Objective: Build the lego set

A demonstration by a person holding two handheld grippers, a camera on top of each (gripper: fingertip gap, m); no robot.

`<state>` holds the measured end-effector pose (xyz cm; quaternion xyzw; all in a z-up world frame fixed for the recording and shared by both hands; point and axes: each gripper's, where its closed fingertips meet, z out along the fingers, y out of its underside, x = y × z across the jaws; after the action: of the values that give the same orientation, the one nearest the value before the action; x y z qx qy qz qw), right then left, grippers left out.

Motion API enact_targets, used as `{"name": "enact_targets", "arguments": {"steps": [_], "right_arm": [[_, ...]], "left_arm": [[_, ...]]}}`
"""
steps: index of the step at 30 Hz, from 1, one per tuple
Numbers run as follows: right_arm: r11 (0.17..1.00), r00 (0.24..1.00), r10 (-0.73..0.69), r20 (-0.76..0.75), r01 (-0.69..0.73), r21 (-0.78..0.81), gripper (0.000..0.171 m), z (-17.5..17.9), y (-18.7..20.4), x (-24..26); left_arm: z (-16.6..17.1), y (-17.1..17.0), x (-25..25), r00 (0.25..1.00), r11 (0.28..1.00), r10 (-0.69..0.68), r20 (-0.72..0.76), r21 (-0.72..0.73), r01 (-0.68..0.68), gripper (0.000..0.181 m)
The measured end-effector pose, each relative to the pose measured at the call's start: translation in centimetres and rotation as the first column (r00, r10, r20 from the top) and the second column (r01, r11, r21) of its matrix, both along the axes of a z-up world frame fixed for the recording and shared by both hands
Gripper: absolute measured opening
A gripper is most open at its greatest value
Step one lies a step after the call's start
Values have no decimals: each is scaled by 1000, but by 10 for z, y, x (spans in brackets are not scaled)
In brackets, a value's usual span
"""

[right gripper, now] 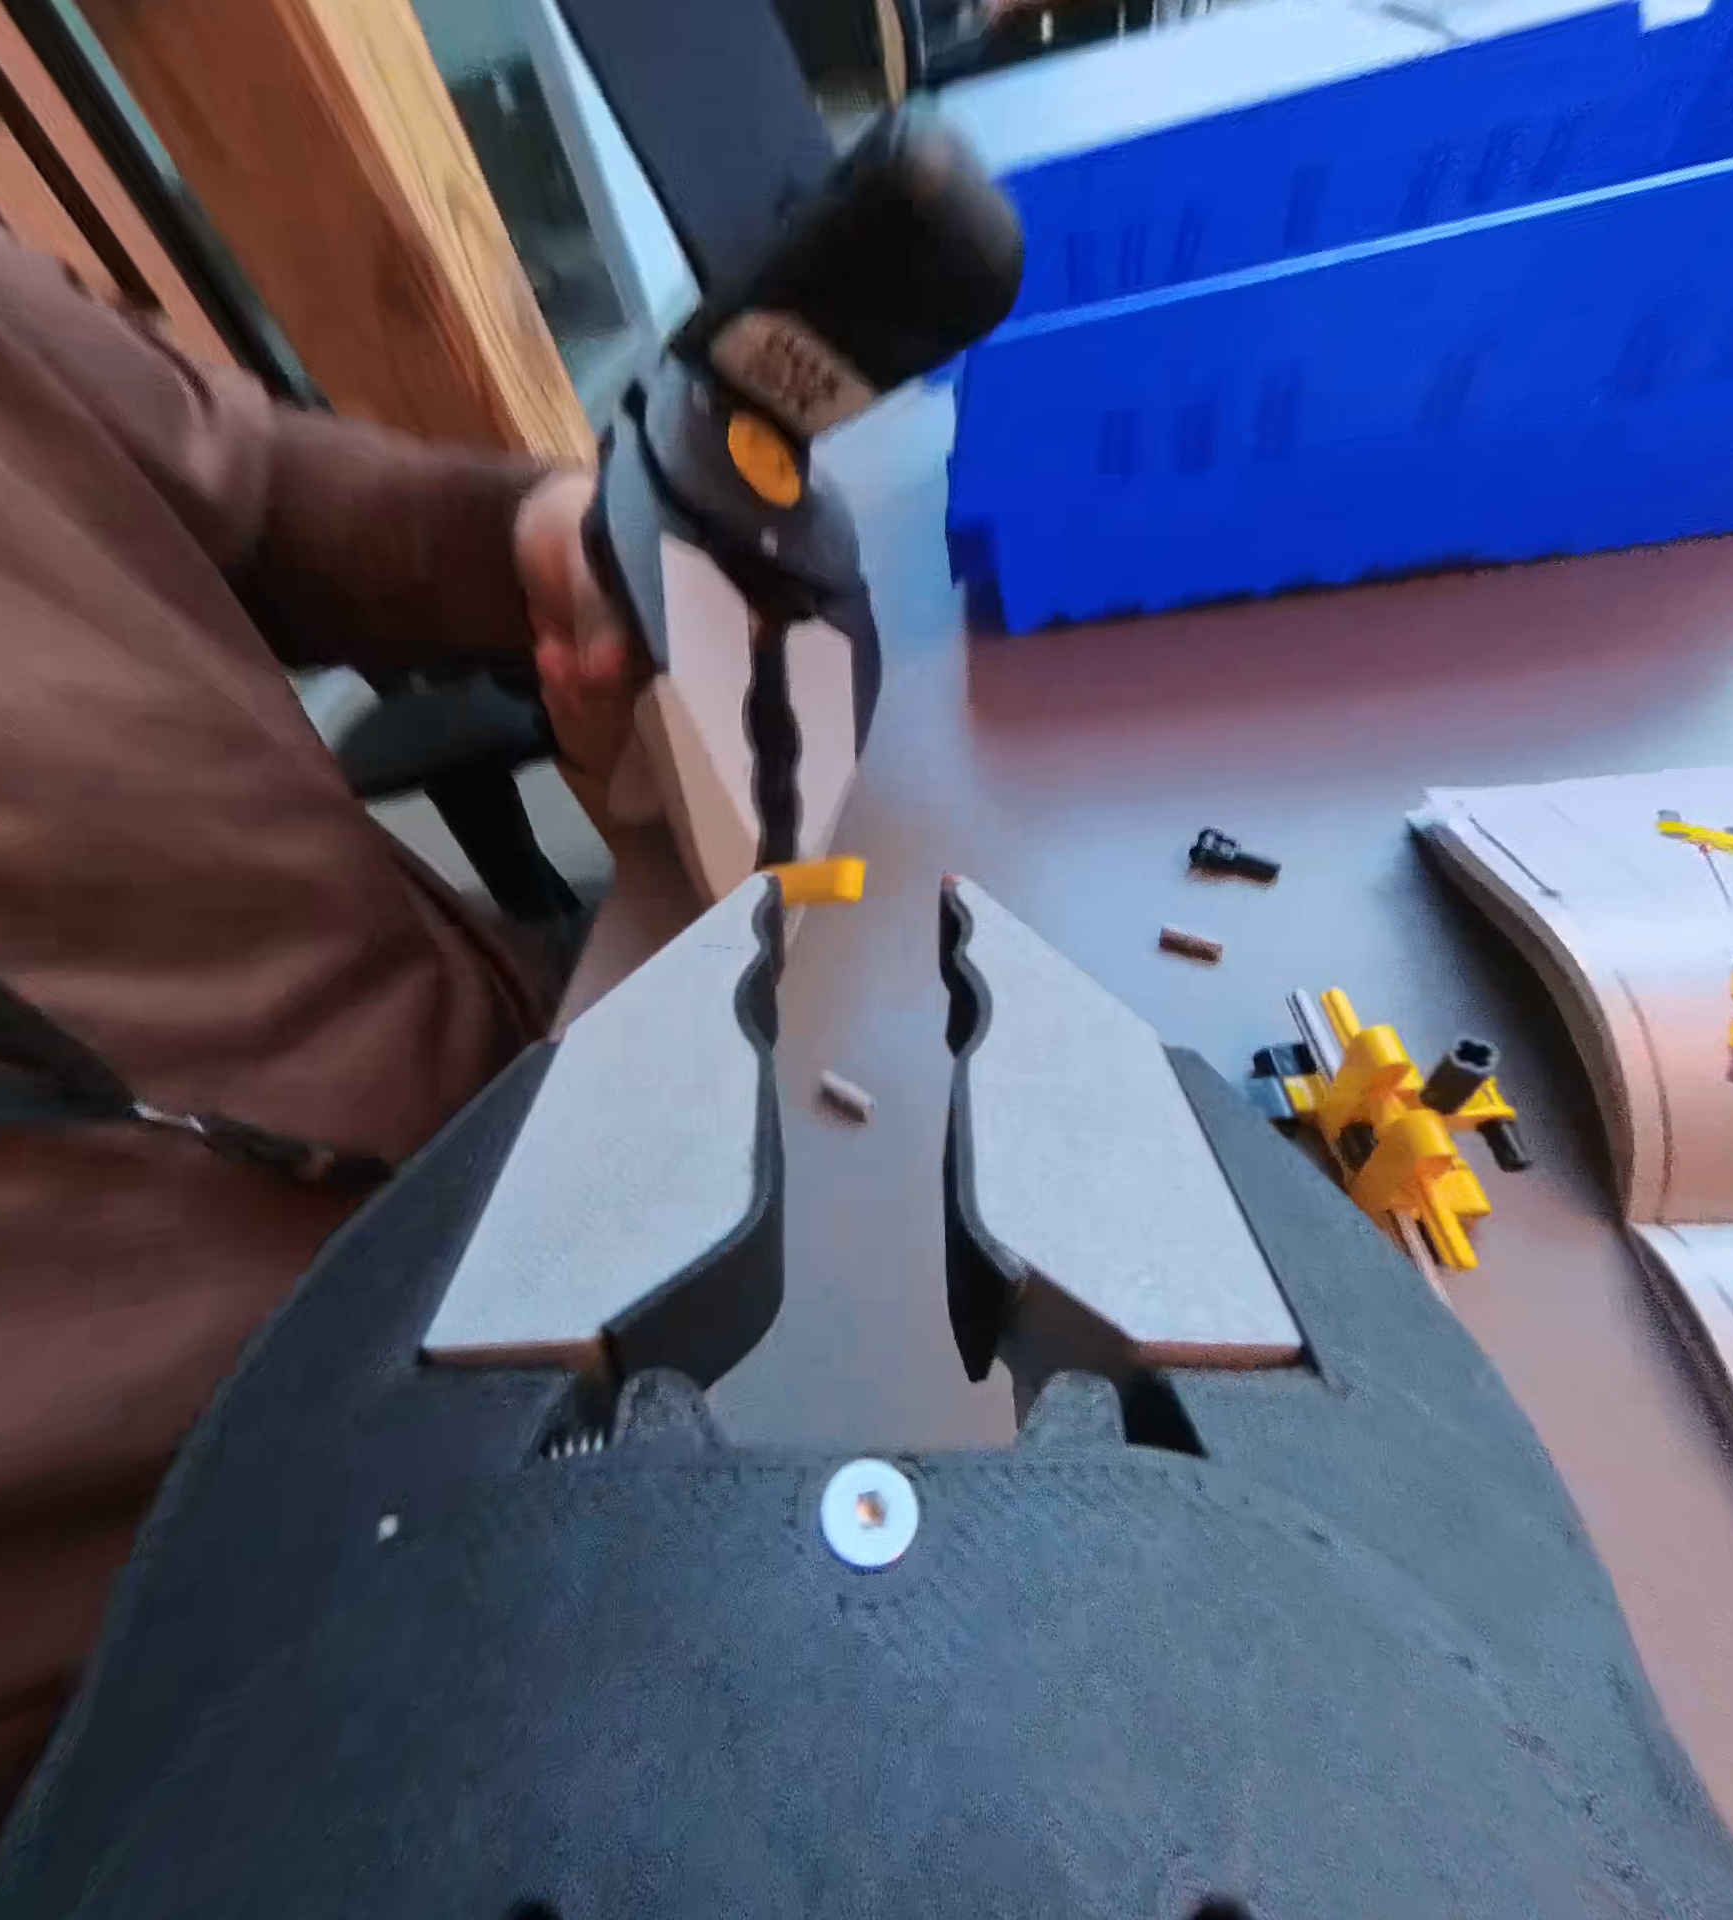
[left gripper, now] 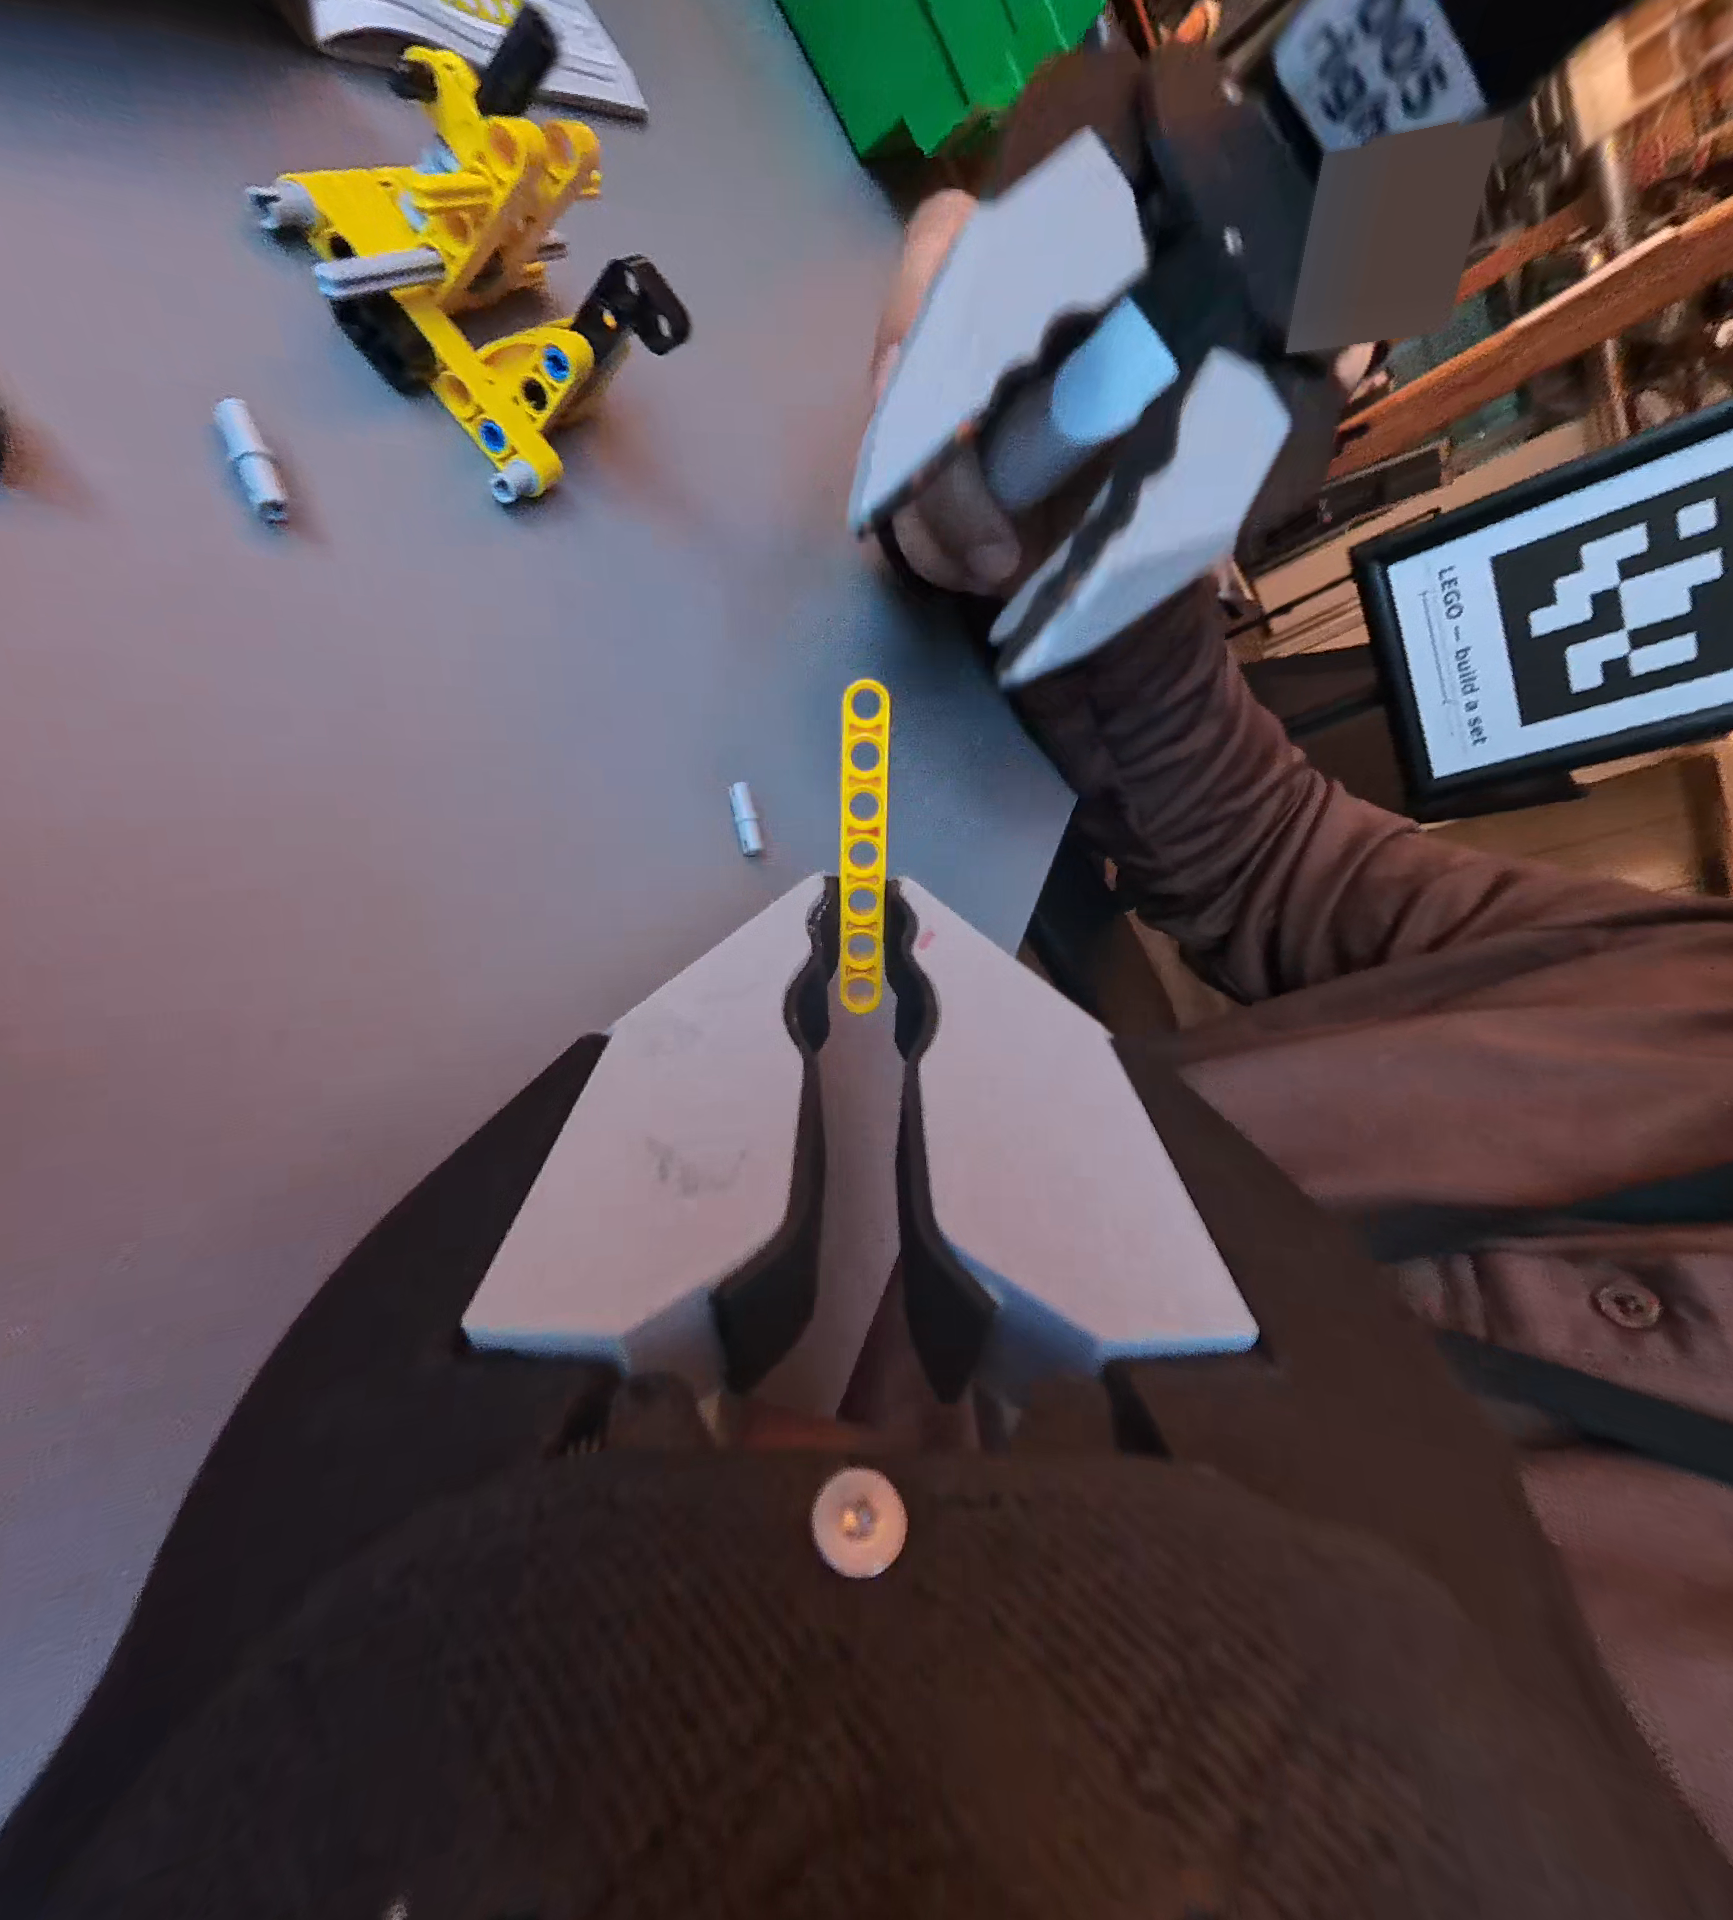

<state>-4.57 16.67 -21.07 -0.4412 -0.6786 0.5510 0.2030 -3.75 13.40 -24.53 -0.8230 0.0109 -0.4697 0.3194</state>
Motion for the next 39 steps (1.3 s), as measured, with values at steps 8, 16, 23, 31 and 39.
{"name": "enact_targets", "arguments": {"steps": [8, 16, 23, 31, 39], "right_arm": [[997, 997, 76, -3, -76, 23, 8, -6, -21, -3], [994, 993, 113, 32, -113, -7, 6, -10, -24, 1], [991, 999, 46, 6, -46, 125, 26, -15, -5, 9], [948, 995, 95, 14, -95, 304, 27, -35, 1, 32], [878, 992, 99, 80, -124, 461, 27, -56, -10, 23]], "left_arm": [[6, 1, 11, 998, 998, -42, -40, 45, 44, 5], [8, 8, 14, 994, 992, -64, -93, 104, 74, 5], [16, 12, 6, 998, 980, -52, -36, 192, 58, 5], [30, 23, -12, 1000, 953, 3, 1, 304, -3, 4], [24, 28, -11, 1000, 968, -25, 4, 248, 23, 4]]}}
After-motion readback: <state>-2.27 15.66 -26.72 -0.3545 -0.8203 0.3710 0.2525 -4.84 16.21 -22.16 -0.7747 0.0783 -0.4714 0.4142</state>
